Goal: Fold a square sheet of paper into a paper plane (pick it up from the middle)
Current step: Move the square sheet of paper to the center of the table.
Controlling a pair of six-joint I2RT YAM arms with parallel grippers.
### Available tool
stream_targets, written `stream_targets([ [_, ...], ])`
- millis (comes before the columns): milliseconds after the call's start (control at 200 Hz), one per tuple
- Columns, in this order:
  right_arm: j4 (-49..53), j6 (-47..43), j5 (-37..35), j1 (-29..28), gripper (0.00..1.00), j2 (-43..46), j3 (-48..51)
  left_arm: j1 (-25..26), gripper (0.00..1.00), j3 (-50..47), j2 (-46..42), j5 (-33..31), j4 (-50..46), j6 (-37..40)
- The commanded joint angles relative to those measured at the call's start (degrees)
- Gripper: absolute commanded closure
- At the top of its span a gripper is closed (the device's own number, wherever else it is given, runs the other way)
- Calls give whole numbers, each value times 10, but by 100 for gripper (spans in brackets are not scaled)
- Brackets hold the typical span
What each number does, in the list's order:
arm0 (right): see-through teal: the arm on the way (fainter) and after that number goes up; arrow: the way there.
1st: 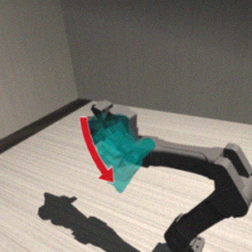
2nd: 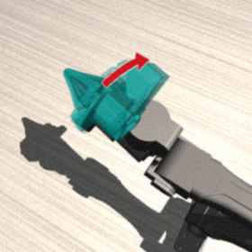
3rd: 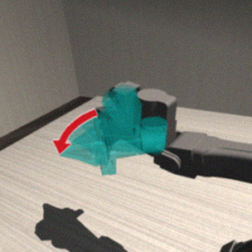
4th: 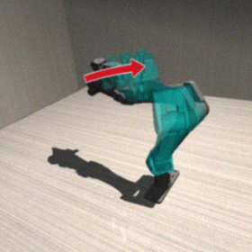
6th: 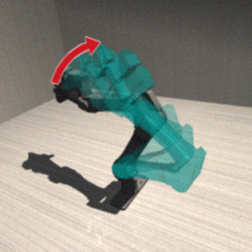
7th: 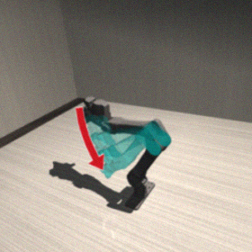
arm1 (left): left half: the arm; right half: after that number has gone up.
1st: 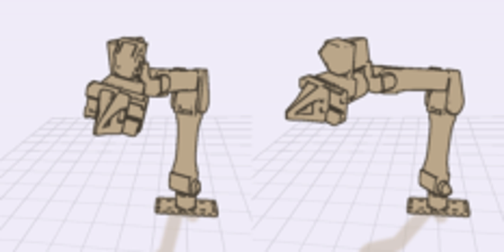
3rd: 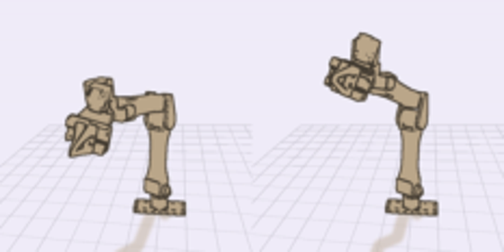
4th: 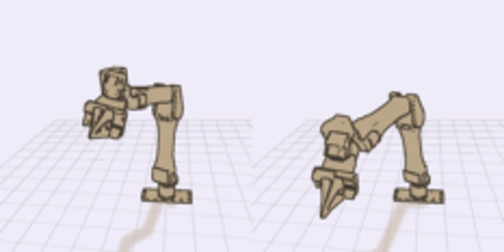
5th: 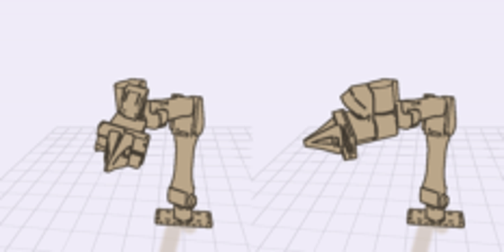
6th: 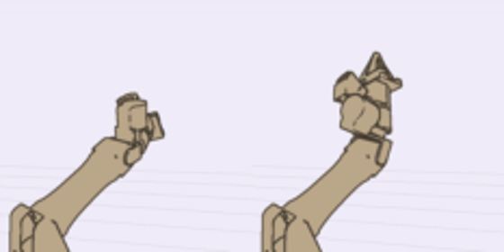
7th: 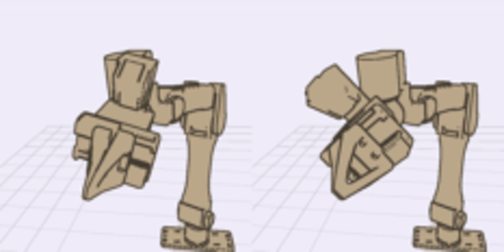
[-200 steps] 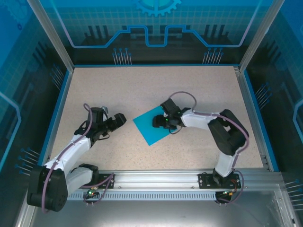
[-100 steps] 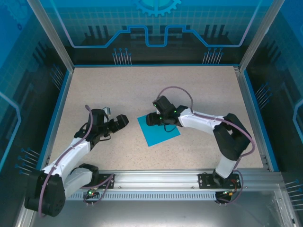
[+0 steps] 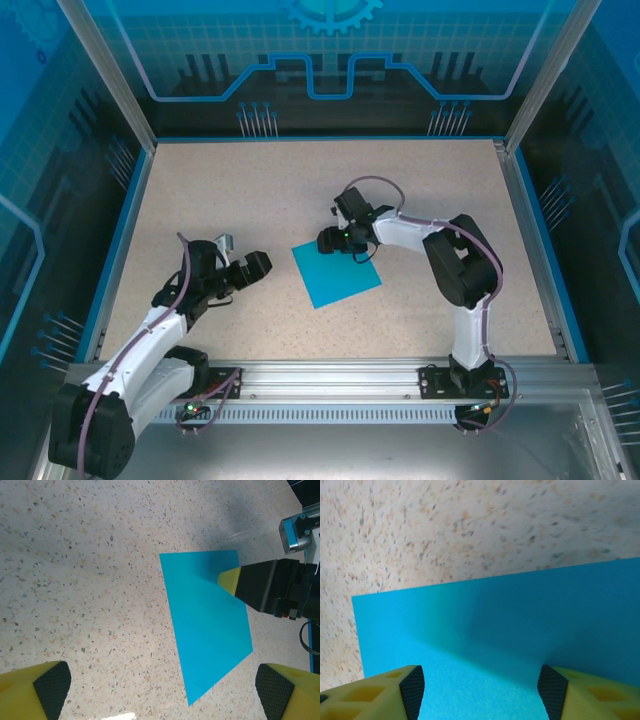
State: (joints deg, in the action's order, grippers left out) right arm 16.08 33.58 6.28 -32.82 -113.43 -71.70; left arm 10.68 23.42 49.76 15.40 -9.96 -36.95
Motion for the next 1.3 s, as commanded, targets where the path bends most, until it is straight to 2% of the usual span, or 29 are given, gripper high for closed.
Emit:
stream_targets([
  [0, 9, 92, -43, 26, 33, 13, 72, 5, 2, 0, 4, 31, 13, 6],
  [95, -48, 166, -61, 25, 34, 59, 145, 11, 1, -10, 15, 41, 39, -15],
  [200, -89, 193, -65, 14, 34, 95, 190, 27, 1, -13, 28, 41, 51, -24],
  [320, -77, 147, -82, -3, 32, 137, 185, 38, 1, 2, 39, 40, 27, -11],
  [465, 63, 38, -116, -12, 24, 170, 94, 40, 2, 10, 36, 39, 15, 3],
  [555, 122, 17, -143, -25, 20, 199, 86, 40, 1, 13, 30, 27, 12, 10],
  [625, 114, 23, -131, -33, 17, 225, 117, 40, 1, 15, 29, 26, 18, 14],
  [765, 54, 49, -62, -44, 12, 263, 192, 40, 1, 32, 32, 13, 11, 21],
  [855, 6, 52, -8, -49, 12, 258, 210, 40, 2, 32, 32, 8, 30, 18],
  [955, -14, 62, 14, -49, 15, 228, 231, 40, 2, 33, 35, 11, 48, 21],
  [1120, -18, 60, 15, -47, 18, 181, 238, 40, 2, 33, 37, 8, 56, 38],
  [1295, 16, 11, -13, -43, 20, 138, 223, 40, 2, 49, 56, 22, 30, 74],
])
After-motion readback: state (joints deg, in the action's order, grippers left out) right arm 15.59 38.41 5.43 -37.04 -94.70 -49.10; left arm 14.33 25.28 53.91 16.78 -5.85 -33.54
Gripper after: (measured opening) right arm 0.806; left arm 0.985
